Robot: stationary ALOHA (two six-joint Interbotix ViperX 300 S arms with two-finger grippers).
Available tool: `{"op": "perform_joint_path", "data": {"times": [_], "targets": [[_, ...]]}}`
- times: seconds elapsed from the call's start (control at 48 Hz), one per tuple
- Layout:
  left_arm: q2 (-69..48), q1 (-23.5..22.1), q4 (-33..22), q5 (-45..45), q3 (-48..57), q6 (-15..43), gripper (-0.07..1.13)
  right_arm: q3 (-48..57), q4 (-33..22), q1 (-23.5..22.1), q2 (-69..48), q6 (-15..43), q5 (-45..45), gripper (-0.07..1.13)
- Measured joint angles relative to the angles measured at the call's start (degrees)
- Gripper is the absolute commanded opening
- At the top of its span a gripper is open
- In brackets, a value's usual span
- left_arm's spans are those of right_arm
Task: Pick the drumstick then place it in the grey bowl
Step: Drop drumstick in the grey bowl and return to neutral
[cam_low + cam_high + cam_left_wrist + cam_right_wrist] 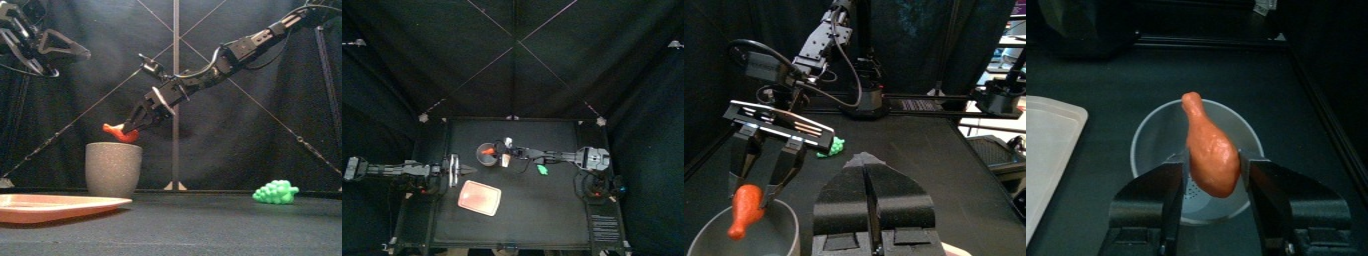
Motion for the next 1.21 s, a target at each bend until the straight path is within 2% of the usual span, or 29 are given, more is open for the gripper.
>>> {"op": "perform_joint_path", "data": {"times": [0.125,0.521,0.646,0.896,1.062,1.208], "targets": [[0.00,0.00,0.00,0.00,0.00,0.00,0.02,0.18,0.18,0.44,-0.09,0.00,0.18,0.85],[0.00,0.00,0.00,0.00,0.09,-0.18,0.02,4.83,2.29,0.53,-2.72,0.09,-1.67,0.85],[0.00,0.09,0.00,0.00,0.44,-0.18,0.02,9.40,3.60,0.53,-7.03,0.00,-5.36,0.85],[0.00,0.18,0.00,-0.26,0.53,-0.18,0.02,24.61,4.31,0.88,-17.58,0.09,-21.01,0.85],[0.00,0.35,0.00,-0.35,0.62,-0.18,0.02,31.64,5.71,2.99,-21.01,0.35,-28.12,0.85],[0.00,0.44,0.00,-0.35,0.62,-0.18,0.02,35.16,6.68,5.80,-22.59,0.00,-29.97,0.85]]}}
